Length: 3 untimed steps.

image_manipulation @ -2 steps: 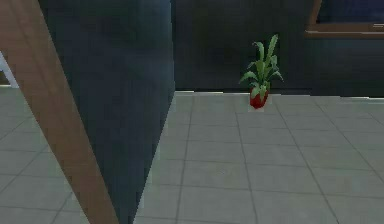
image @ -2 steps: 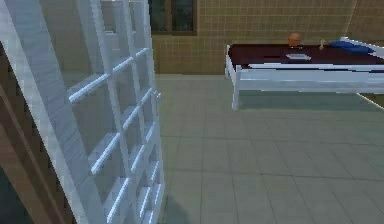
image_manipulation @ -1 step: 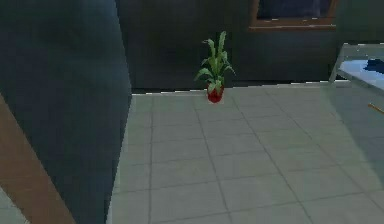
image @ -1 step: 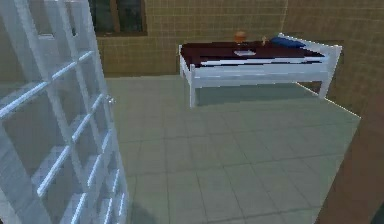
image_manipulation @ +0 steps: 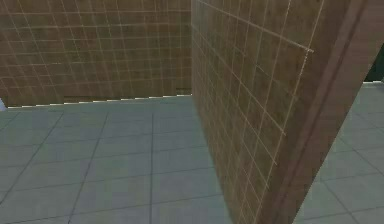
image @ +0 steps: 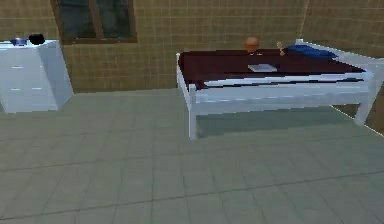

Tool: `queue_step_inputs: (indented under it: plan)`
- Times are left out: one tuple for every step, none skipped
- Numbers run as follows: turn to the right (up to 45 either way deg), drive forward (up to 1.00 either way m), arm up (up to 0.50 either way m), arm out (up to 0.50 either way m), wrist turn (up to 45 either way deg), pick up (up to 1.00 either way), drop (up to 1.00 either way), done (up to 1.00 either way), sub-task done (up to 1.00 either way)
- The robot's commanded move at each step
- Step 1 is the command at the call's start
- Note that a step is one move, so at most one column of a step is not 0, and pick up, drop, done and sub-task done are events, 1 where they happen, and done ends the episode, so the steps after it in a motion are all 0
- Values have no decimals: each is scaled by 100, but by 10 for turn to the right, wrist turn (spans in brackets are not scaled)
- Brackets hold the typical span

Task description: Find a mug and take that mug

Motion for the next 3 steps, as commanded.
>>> queue_step_inputs:
  plan:
    - [-120, 0, 0, 0, 0, 0, 0, 0, 0]
    - [0, 55, 0, 0, 0, 0, 0, 0, 0]
    - [-390, 0, 0, 0, 0, 0, 0, 0, 0]
